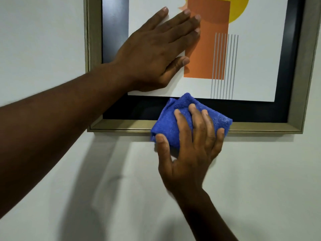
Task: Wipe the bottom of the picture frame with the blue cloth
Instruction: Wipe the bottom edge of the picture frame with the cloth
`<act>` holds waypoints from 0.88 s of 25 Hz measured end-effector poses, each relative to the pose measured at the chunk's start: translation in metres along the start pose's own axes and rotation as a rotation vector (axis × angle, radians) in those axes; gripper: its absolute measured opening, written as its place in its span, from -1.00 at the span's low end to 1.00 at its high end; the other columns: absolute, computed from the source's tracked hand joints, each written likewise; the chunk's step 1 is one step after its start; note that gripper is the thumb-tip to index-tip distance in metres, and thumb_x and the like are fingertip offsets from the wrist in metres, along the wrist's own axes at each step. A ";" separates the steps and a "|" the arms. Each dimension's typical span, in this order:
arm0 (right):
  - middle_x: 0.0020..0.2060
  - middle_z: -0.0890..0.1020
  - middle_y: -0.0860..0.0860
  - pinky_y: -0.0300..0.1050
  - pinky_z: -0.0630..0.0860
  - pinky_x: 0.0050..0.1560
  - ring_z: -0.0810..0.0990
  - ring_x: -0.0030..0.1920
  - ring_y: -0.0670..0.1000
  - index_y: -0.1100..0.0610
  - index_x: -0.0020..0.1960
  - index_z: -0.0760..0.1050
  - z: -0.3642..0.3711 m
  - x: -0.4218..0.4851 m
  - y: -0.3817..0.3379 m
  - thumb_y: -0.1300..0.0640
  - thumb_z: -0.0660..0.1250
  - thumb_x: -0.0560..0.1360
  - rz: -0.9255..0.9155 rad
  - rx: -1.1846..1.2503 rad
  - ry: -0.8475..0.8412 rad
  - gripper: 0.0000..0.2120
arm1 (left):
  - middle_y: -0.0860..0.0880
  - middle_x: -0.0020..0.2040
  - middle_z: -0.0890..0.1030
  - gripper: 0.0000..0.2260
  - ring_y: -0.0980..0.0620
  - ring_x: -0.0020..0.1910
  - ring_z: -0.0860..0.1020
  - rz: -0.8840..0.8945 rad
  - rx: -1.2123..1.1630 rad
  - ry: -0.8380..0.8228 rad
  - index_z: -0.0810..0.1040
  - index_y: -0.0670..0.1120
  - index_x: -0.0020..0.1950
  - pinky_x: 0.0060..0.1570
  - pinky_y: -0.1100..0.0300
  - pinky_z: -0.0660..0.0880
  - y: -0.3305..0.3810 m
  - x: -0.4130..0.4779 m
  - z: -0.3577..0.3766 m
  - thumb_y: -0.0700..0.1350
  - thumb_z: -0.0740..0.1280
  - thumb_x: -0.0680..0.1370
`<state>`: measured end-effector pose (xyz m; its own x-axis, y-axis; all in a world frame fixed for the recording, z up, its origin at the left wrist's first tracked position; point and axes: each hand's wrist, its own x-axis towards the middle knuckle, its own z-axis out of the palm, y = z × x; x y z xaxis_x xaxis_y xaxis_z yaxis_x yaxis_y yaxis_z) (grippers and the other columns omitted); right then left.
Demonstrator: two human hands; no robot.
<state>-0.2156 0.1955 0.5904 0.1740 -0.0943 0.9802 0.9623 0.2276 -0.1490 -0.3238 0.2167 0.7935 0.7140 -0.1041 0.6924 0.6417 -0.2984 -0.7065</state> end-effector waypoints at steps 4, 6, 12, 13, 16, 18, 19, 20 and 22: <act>0.47 0.43 0.06 0.16 -0.01 0.58 0.29 0.53 0.08 -0.02 0.39 0.46 0.008 0.002 -0.021 -0.31 0.07 0.59 -0.060 0.014 -0.010 -0.46 | -0.16 0.62 0.08 -0.43 -0.10 0.61 0.02 0.005 0.001 -0.006 0.07 -0.14 0.59 0.58 -0.12 -0.06 -0.001 0.001 0.001 0.12 -0.10 0.64; 0.45 0.46 0.07 0.14 0.02 0.57 0.33 0.51 0.08 0.01 0.37 0.49 0.000 -0.003 -0.006 -0.29 0.13 0.58 -0.105 0.025 -0.017 -0.48 | -0.16 0.62 0.08 -0.44 -0.10 0.61 0.02 0.014 -0.003 -0.013 0.07 -0.14 0.58 0.58 -0.13 -0.05 -0.001 0.001 0.001 0.10 -0.09 0.64; 0.43 0.47 0.06 0.19 0.06 0.55 0.35 0.50 0.09 -0.05 0.35 0.50 0.011 0.008 -0.036 -0.32 0.12 0.56 -0.054 -0.004 -0.021 -0.48 | -0.13 0.62 0.09 -0.48 -0.08 0.61 0.02 -0.007 -0.026 -0.004 0.09 -0.11 0.59 0.58 -0.11 -0.06 0.001 0.002 0.000 0.06 -0.07 0.65; 0.44 0.47 0.05 0.17 0.05 0.55 0.34 0.50 0.09 -0.07 0.37 0.48 0.013 0.006 -0.047 -0.33 0.11 0.57 -0.100 -0.008 -0.052 -0.48 | -0.12 0.62 0.10 -0.48 -0.08 0.61 0.03 -0.010 -0.036 -0.003 0.10 -0.11 0.58 0.58 -0.10 -0.06 0.000 0.002 0.000 0.05 -0.07 0.65; 0.48 0.41 0.04 0.13 -0.01 0.55 0.29 0.52 0.09 -0.12 0.41 0.41 0.020 0.005 -0.062 -0.34 0.05 0.58 -0.144 -0.043 -0.121 -0.48 | -0.09 0.61 0.16 -0.50 -0.05 0.60 0.07 -0.041 -0.105 0.025 0.16 -0.08 0.57 0.58 -0.08 -0.04 -0.002 0.005 0.001 0.04 -0.06 0.65; 0.49 0.40 0.03 0.14 0.02 0.54 0.28 0.52 0.09 -0.12 0.42 0.40 0.019 0.004 -0.060 -0.35 0.05 0.58 -0.196 -0.070 -0.142 -0.47 | -0.09 0.60 0.18 -0.50 -0.05 0.60 0.08 -0.040 -0.120 0.039 0.18 -0.09 0.56 0.58 -0.09 -0.02 -0.002 0.005 0.001 0.04 -0.05 0.65; 0.48 0.41 0.02 0.15 0.06 0.53 0.30 0.51 0.08 -0.12 0.41 0.40 0.017 0.005 -0.055 -0.35 0.07 0.57 -0.236 -0.077 -0.143 -0.47 | -0.10 0.60 0.17 -0.50 -0.06 0.60 0.08 -0.032 -0.108 0.040 0.17 -0.09 0.57 0.57 -0.10 -0.01 -0.002 0.004 0.001 0.05 -0.06 0.65; 0.47 0.42 0.02 0.16 0.08 0.52 0.32 0.51 0.08 -0.11 0.41 0.41 0.015 0.005 -0.048 -0.35 0.08 0.57 -0.270 -0.079 -0.142 -0.48 | -0.11 0.60 0.16 -0.48 -0.07 0.60 0.08 -0.019 -0.094 0.035 0.16 -0.10 0.57 0.57 -0.11 -0.01 -0.002 0.003 0.001 0.07 -0.06 0.64; 0.45 0.45 0.01 0.16 0.11 0.52 0.35 0.49 0.07 -0.10 0.39 0.43 0.008 0.006 -0.029 -0.34 0.11 0.57 -0.296 -0.068 -0.132 -0.48 | -0.13 0.61 0.15 -0.46 -0.09 0.60 0.08 0.002 -0.067 0.022 0.14 -0.12 0.57 0.57 -0.13 0.01 -0.003 0.003 0.001 0.08 -0.07 0.63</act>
<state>-0.2445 0.1964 0.6019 -0.1398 -0.0191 0.9900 0.9795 0.1437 0.1411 -0.3233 0.2183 0.7974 0.7086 -0.1254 0.6944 0.6193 -0.3613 -0.6971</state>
